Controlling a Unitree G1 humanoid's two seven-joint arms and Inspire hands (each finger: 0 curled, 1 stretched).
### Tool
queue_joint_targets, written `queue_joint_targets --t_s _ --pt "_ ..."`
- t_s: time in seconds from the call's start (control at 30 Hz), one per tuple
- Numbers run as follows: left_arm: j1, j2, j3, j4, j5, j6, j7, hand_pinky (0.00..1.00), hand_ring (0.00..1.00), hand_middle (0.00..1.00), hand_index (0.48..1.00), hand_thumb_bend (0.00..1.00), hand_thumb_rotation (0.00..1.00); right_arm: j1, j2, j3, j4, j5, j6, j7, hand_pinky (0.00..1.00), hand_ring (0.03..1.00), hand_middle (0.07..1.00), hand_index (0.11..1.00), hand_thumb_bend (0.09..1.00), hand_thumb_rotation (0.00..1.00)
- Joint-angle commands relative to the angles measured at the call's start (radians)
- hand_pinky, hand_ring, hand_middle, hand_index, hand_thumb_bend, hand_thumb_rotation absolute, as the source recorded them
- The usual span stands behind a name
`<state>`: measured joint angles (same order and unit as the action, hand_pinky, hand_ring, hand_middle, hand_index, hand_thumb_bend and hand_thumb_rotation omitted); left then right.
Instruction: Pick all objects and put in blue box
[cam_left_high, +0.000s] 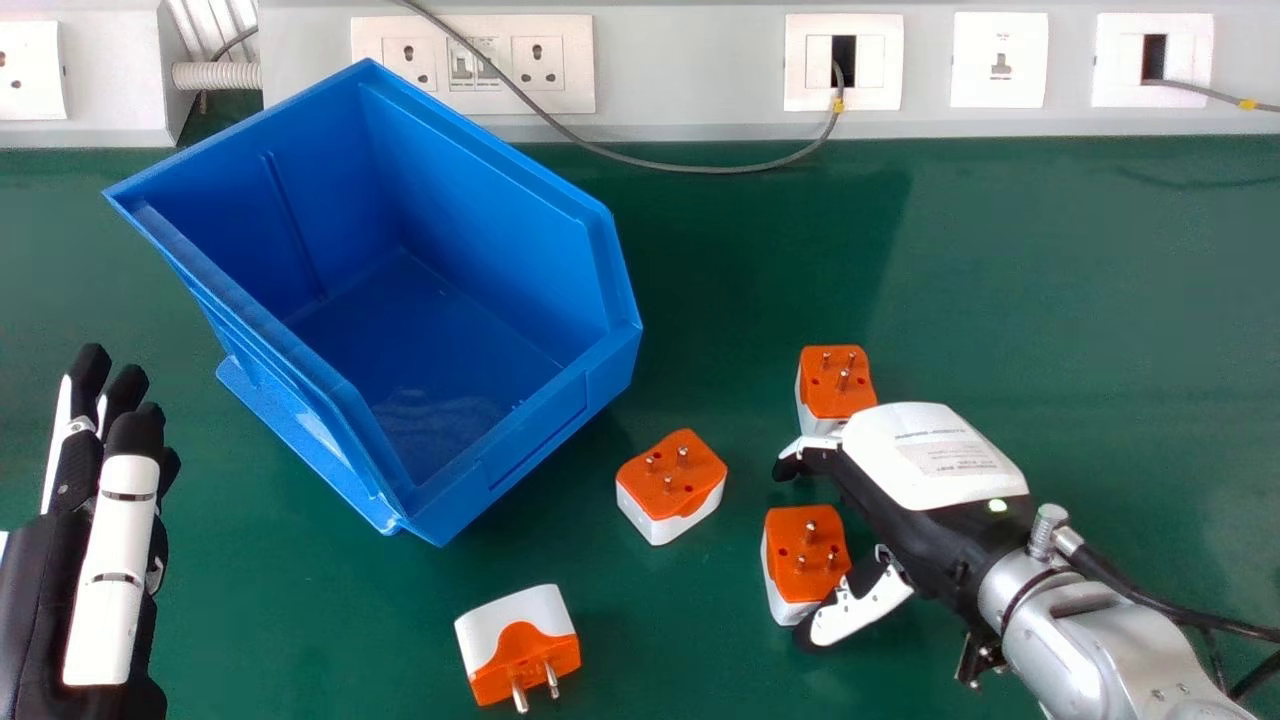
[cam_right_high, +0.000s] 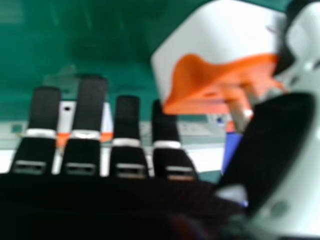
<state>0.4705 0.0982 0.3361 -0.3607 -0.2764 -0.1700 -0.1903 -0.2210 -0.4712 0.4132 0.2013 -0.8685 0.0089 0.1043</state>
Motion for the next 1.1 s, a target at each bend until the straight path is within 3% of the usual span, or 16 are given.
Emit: queue_joint_targets --t_s 0.0,0.2,0.5,0.67,0.77,0.83,0.9,1.07 --pt "0.002 0.004 0.004 -0.028 -0.006 -0.006 0.002 0.99 0.99 1.0 1.0 0.52 0.85 0.007 -0.014 0.013 0.022 -0.008 0.012 0.022 0.65 0.761 0.781 0.752 0.792 0.29" --pt "0.003 0.004 0.005 -0.029 -0.004 -0.005 0.004 0.99 0.99 0.99 1.0 0.53 0.84 0.005 -0.023 0.023 0.021 -0.023 0.015 0.021 0.65 0.76 0.776 0.748 0.787 0.27" --pt "-0.003 0.006 0.006 -0.03 -0.001 -0.002 0.006 0.99 1.0 0.99 1.0 0.54 0.84 0.002 -0.032 0.033 0.014 -0.033 0.017 0.015 0.61 0.695 0.71 0.69 0.78 0.11" --pt "-0.006 0.008 0.009 -0.028 0.003 -0.003 0.007 0.99 1.0 0.99 1.0 0.54 0.84 0.002 -0.033 0.037 0.011 -0.048 0.017 -0.013 0.59 0.669 0.688 0.669 0.777 0.07" --pt "-0.006 0.009 0.01 -0.028 0.005 -0.003 0.008 0.99 1.0 0.99 1.0 0.55 0.84 0.002 -0.036 0.042 0.013 -0.059 0.012 -0.035 0.55 0.61 0.641 0.603 0.682 0.09" --pt "-0.006 0.009 0.01 -0.031 0.007 -0.002 0.009 0.99 1.0 0.99 1.0 0.55 0.84 0.004 -0.038 0.043 0.009 -0.068 0.012 -0.049 0.55 0.61 0.641 0.603 0.682 0.09" --pt "-0.008 0.01 0.01 -0.031 0.008 -0.002 0.011 0.99 1.0 0.99 1.0 0.55 0.84 0.003 -0.038 0.046 0.015 -0.076 0.008 -0.072 0.47 0.539 0.579 0.568 0.622 0.06" --pt "-0.01 0.01 0.009 -0.031 0.012 -0.002 0.014 0.99 1.0 1.0 1.0 0.55 0.83 0.002 -0.035 0.048 0.027 -0.074 0.009 -0.102 0.4 0.487 0.533 0.546 0.584 0.04"
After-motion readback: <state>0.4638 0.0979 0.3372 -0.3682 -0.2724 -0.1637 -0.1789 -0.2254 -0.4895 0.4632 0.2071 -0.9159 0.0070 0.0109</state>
